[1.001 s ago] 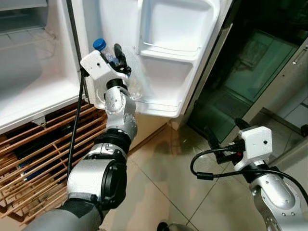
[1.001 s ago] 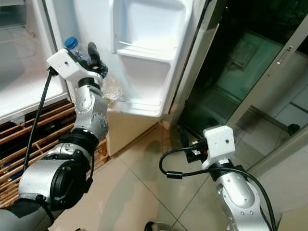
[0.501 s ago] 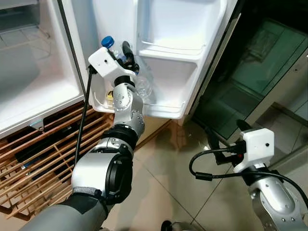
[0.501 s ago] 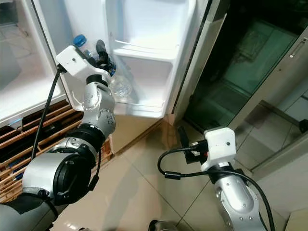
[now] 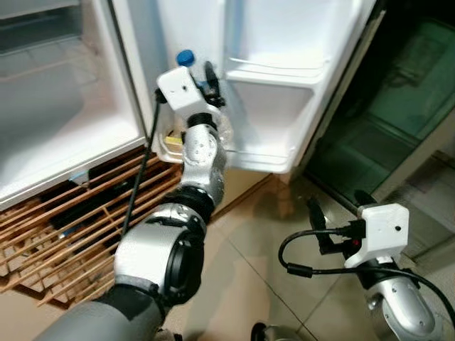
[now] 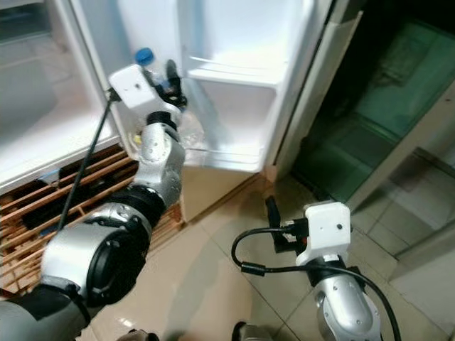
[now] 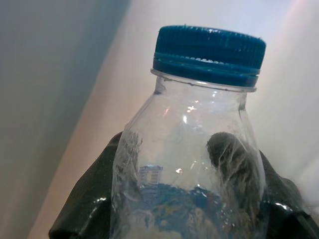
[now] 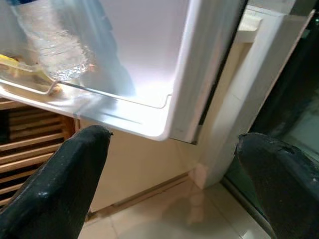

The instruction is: Restocking fridge

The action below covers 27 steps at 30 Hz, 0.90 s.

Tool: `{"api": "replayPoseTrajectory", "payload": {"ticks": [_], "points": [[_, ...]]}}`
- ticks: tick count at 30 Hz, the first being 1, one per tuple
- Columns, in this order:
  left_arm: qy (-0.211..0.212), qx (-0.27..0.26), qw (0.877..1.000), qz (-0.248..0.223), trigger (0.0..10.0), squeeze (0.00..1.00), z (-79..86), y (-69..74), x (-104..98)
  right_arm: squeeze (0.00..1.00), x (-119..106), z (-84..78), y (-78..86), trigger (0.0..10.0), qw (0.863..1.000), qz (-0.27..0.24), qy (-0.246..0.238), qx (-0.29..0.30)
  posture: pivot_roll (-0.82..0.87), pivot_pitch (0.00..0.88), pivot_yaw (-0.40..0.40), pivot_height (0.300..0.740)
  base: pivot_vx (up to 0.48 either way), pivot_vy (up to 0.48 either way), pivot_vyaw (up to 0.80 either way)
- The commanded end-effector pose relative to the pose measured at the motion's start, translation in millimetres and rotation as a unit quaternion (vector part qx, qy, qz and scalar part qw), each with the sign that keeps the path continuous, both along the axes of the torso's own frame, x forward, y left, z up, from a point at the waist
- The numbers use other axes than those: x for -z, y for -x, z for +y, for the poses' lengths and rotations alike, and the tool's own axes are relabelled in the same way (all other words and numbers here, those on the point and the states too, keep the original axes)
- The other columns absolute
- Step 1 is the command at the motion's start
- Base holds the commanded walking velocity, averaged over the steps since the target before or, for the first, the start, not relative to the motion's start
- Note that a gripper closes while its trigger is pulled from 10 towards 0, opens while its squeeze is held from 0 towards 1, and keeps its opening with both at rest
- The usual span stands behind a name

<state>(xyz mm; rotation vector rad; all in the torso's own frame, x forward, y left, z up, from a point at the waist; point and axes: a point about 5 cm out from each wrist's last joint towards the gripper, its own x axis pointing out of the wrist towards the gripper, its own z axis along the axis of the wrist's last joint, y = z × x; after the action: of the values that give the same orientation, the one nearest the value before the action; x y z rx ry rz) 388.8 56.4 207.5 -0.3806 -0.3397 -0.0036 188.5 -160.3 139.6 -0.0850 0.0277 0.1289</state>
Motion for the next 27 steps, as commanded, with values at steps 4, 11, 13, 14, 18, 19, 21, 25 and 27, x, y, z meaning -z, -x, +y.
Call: {"api": "replayPoseTrajectory", "payload": {"ticks": [4,11,13,14,18,19,21,25,27], "points": [[-0.103,0.131,0.985,0.042,10.0,0.0,-58.7,24.7,38,0.1,-2,2.1,0.0,10.0,1.0,-0.005,-0.002,0.006,-0.37,0.115,0.015,0.74,0.0,0.0,0.0],[-0.161,0.166,0.973,0.023,10.0,0.0,-65.3,28.6,40,0.09,1,5.8,-2.5,10.0,1.0,-0.004,-0.009,0.007,-0.34,0.112,0.023,0.74,0.0,0.0,0.0],[-0.186,0.197,0.963,0.008,10.0,0.0,-73.9,32.6,40,0.1,1,6.8,-3.7,10.0,1.0,-0.005,-0.01,0.007,-0.33,0.11,0.025,0.74,0.0,0.0,0.0],[-0.193,0.205,0.96,0.004,10.0,0.0,-76.3,33.9,40,0.1,2,7.3,-4.2,10.0,1.0,-0.005,-0.011,0.007,-0.33,0.108,0.026,0.74,0.0,0.0,0.0],[-0.178,0.218,0.96,-0.009,10.0,0.0,-78.2,36.6,39,0.09,3,9.0,-5.4,10.0,1.0,-0.006,-0.012,0.005,-0.32,0.104,0.027,0.74,0.0,0.0,0.0],[-0.156,0.213,0.964,-0.013,10.0,0.0,-76.2,36.8,38,0.09,3,9.3,-5.7,10.0,1.0,-0.007,-0.012,0.005,-0.32,0.1,0.028,0.74,0.0,0.0,0.0],[-0.085,0.172,0.981,0.014,10.0,0.0,-64.6,32.7,41,0.1,3,10.1,-6.3,10.0,1.0,-0.01,-0.011,0.003,-0.32,0.099,0.029,0.74,0.0,0.0,0.0],[-0.031,0.113,0.991,0.059,10.0,0.0,-49.6,29.4,52,0.09,2,10.7,-6.2,10.0,1.0,-0.011,-0.009,0.001,-0.33,0.097,0.027,0.74,0.0,0.0,0.0],[-0.036,0.116,0.991,0.054,10.0,0.0,-52.0,31.5,52,0.09,2,10.4,-5.4,10.0,1.0,-0.011,-0.006,0.001,-0.33,0.099,0.027,0.74,0.0,0.0,0.0]]}}
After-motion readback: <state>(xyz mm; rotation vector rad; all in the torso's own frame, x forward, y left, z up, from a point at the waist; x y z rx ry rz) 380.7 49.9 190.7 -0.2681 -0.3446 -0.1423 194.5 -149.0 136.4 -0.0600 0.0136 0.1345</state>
